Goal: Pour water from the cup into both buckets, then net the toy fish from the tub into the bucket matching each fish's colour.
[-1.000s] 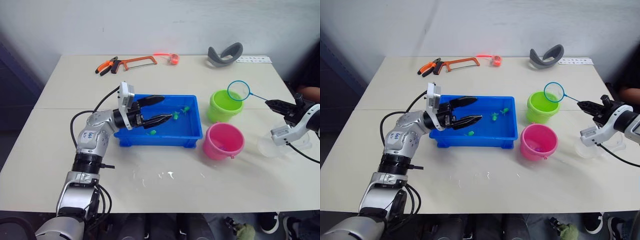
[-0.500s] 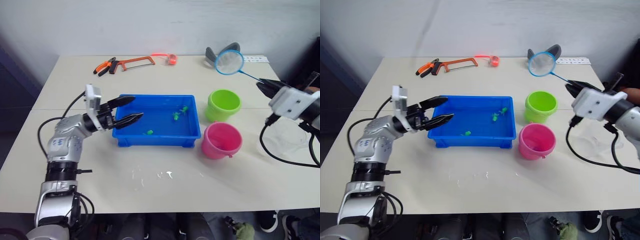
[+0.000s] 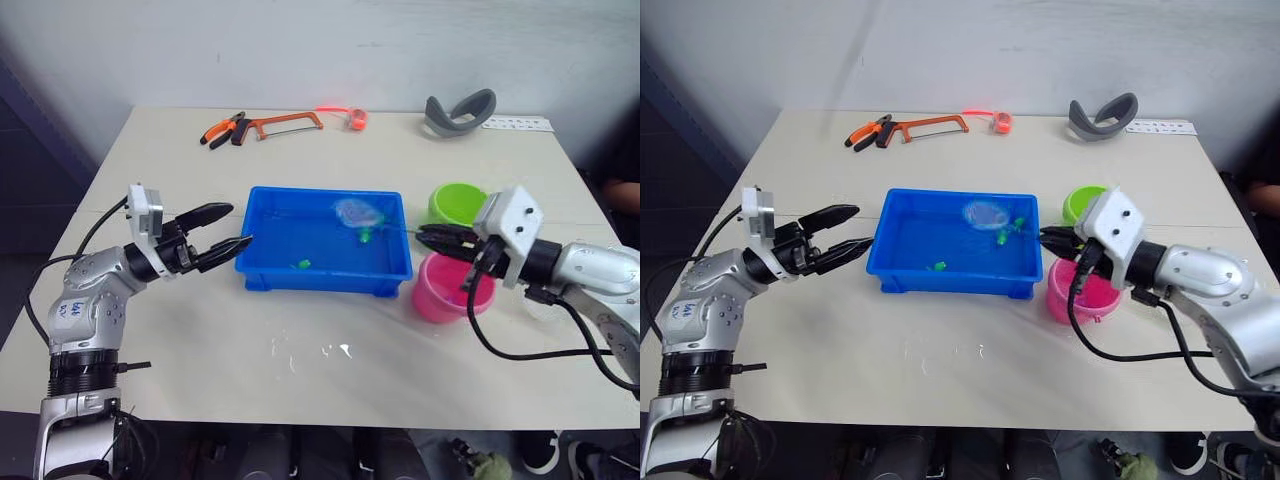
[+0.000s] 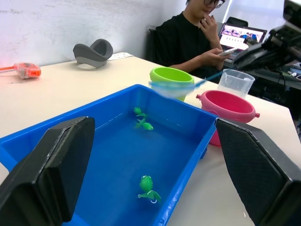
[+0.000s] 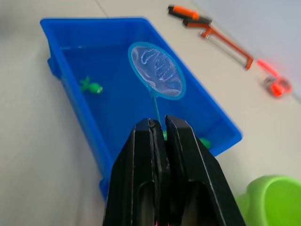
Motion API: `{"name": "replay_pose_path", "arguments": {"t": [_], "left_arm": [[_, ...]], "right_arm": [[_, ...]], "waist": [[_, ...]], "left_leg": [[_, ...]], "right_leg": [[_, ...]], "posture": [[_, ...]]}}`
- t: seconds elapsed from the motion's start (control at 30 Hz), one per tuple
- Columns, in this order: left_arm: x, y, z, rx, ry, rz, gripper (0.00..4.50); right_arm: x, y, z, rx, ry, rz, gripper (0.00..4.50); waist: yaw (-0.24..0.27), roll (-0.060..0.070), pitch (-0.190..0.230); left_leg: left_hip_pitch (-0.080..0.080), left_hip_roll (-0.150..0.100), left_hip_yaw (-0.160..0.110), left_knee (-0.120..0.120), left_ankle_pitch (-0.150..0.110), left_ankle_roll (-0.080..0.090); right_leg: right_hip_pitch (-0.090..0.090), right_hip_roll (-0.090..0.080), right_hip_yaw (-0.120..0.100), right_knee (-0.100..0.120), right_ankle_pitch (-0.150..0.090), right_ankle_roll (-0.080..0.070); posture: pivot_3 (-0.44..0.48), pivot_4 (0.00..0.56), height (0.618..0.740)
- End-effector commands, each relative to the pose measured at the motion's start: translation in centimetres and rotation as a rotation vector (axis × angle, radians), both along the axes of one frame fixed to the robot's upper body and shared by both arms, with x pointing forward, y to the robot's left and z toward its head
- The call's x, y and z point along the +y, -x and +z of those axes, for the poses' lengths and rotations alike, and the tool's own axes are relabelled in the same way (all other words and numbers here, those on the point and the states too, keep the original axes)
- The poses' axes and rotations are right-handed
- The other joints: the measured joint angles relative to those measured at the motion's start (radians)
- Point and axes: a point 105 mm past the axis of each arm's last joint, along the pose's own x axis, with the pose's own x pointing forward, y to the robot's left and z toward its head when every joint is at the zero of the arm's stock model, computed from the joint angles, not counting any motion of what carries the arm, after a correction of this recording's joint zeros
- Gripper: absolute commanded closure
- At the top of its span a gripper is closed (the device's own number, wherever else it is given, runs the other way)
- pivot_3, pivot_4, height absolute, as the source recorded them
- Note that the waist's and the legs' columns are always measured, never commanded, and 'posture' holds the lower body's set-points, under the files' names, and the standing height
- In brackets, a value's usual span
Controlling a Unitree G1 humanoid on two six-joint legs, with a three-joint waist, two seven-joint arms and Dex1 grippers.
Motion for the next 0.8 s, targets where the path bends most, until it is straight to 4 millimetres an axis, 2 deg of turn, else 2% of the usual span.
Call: {"name": "replay_pose_path", "arguments": {"t": [0.03,0.4,0.6,0.8], "left_arm": [[0.7,0.5,1.5,-0.061,0.01,0.034,0.06],[1.4,0.8,1.5,-0.065,0.004,0.076,0.06],[1.4,0.8,1.6,-0.071,0.001,0.085,0.06],[1.1,0.5,1.6,-0.078,-0.001,0.089,0.06]], "right_arm": [[0.7,-0.4,0.6,-0.012,0.007,-0.008,4.5],[1.9,-0.6,-0.4,0.017,0.11,0.027,4.5],[1.7,-1.4,0.5,-0.004,0.09,-0.043,4.5],[1.3,-2.4,-0.4,0.01,0.115,-0.124,4.5]], "waist": [[0.0,0.0,0.0],[0.0,0.0,0.0],[-0.001,0.0,0.0],[-0.001,0.0,0.0]], "left_leg": [[0.0,0.0,0.0,0.0,0.0,0.0],[0.0,0.0,0.001,-0.001,0.0,0.0],[0.0,0.0,0.001,-0.001,0.0,0.0],[0.0,0.0,0.001,-0.001,0.0,0.0]], "right_leg": [[0.0,0.0,0.0,0.0,0.0,0.0],[-0.001,0.0,0.0,0.0,0.0,0.0],[-0.001,0.0,0.0,0.0,0.0,0.0],[-0.001,0.0,0.0,0.0,0.0,0.0]], "posture": [[0.0,0.15,0.74],[0.0,0.15,0.74],[0.0,0.15,0.74],[0.0,0.15,0.74]]}}
